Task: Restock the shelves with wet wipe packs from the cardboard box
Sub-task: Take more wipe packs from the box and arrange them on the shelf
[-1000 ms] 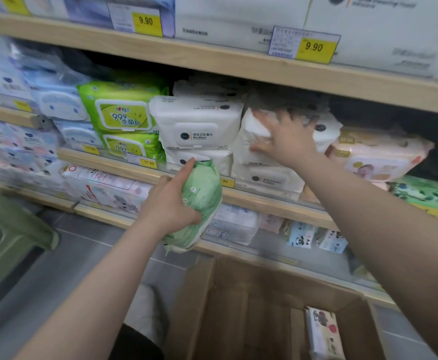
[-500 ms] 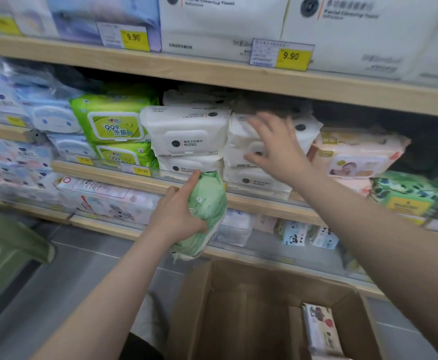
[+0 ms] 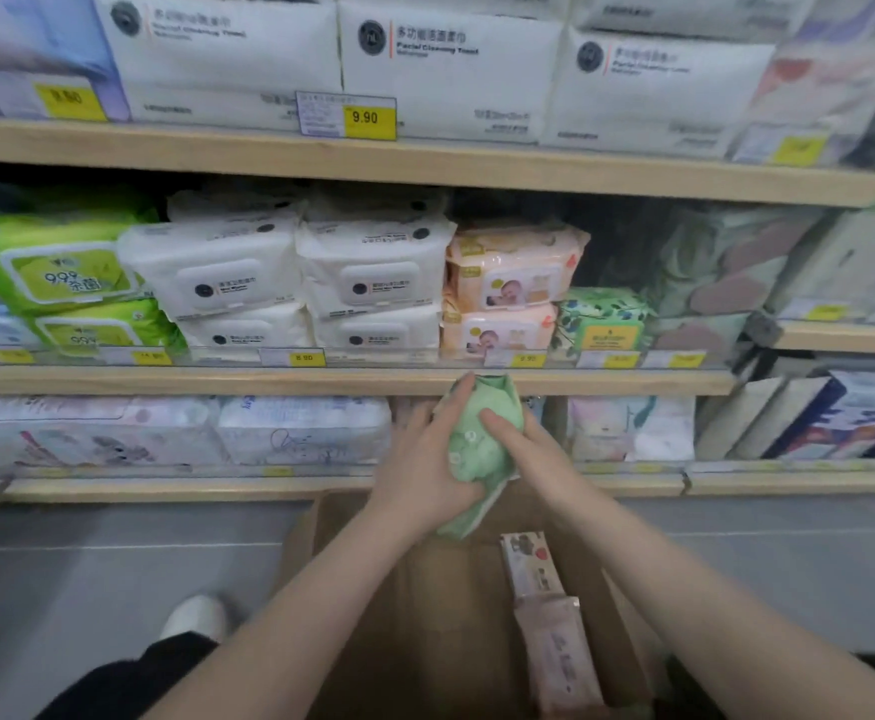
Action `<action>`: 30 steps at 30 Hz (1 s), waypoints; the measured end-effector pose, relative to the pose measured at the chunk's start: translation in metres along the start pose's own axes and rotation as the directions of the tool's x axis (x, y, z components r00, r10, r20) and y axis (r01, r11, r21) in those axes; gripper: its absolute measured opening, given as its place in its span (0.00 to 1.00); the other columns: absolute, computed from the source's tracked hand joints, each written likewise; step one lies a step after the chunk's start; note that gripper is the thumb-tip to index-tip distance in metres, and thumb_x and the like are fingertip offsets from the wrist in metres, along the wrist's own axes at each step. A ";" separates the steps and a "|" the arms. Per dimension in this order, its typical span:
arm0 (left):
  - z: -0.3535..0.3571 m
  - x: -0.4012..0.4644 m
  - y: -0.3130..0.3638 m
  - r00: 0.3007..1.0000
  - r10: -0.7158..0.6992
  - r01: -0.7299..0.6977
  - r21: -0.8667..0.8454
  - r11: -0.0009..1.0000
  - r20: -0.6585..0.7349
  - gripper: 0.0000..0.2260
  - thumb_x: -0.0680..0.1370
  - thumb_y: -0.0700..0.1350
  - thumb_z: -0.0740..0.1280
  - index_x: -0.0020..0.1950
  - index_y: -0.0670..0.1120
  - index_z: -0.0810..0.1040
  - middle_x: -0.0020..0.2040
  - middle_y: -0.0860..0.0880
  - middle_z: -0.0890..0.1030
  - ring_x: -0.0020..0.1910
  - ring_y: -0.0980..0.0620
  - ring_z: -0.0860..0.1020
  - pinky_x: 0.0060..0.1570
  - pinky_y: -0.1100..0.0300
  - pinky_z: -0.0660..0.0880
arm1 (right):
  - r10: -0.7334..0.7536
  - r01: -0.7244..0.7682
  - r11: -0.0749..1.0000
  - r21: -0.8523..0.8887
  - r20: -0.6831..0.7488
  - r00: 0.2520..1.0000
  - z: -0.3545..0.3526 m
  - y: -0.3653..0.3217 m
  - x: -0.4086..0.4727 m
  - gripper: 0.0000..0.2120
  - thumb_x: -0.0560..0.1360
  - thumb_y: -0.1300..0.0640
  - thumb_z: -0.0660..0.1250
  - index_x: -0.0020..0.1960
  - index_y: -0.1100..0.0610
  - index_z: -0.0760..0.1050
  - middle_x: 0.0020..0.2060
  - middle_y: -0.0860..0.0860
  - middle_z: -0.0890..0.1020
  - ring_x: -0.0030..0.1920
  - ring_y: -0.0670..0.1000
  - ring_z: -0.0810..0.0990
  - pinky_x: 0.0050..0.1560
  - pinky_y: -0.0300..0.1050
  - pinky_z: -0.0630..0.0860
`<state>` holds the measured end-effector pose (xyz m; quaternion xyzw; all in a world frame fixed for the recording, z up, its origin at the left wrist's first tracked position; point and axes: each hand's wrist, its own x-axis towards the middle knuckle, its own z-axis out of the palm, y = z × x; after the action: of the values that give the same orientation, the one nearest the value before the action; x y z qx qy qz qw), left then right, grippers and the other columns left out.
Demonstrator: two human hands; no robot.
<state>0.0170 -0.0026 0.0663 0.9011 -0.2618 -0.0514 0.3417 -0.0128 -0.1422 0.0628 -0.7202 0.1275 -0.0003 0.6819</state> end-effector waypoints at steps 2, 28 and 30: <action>0.011 0.003 0.012 0.999 0.040 -0.040 -0.053 0.998 0.013 0.50 0.65 0.55 0.73 0.75 0.62 0.41 0.67 0.49 0.67 0.67 0.48 0.66 0.65 0.56 0.64 | 0.015 -0.008 0.996 0.092 -0.073 0.997 -0.020 0.003 -0.002 0.15 0.76 0.55 0.66 0.63 0.52 0.74 0.56 0.52 0.82 0.53 0.49 0.82 0.56 0.44 0.77; 0.022 0.043 0.002 0.974 -0.102 0.189 -0.481 0.856 0.202 0.30 0.65 0.60 0.74 0.64 0.59 0.70 0.51 0.51 0.79 0.51 0.54 0.80 0.54 0.45 0.77 | 0.153 -0.157 0.987 0.029 0.098 0.983 -0.097 0.011 0.015 0.34 0.62 0.48 0.76 0.65 0.55 0.71 0.53 0.52 0.84 0.53 0.54 0.83 0.57 0.53 0.77; 0.020 0.045 0.000 0.943 -0.123 0.297 -0.614 0.731 0.309 0.32 0.64 0.60 0.75 0.65 0.57 0.70 0.57 0.50 0.80 0.55 0.52 0.80 0.52 0.43 0.78 | 0.171 -0.176 0.984 0.025 0.135 0.976 -0.101 0.011 0.015 0.41 0.60 0.47 0.78 0.68 0.54 0.66 0.55 0.53 0.83 0.55 0.54 0.82 0.60 0.55 0.75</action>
<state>0.0499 -0.0370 0.0551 0.7352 -0.1633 -0.2897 0.5906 -0.0174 -0.2443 0.0565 -0.6921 0.1444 0.1047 0.6994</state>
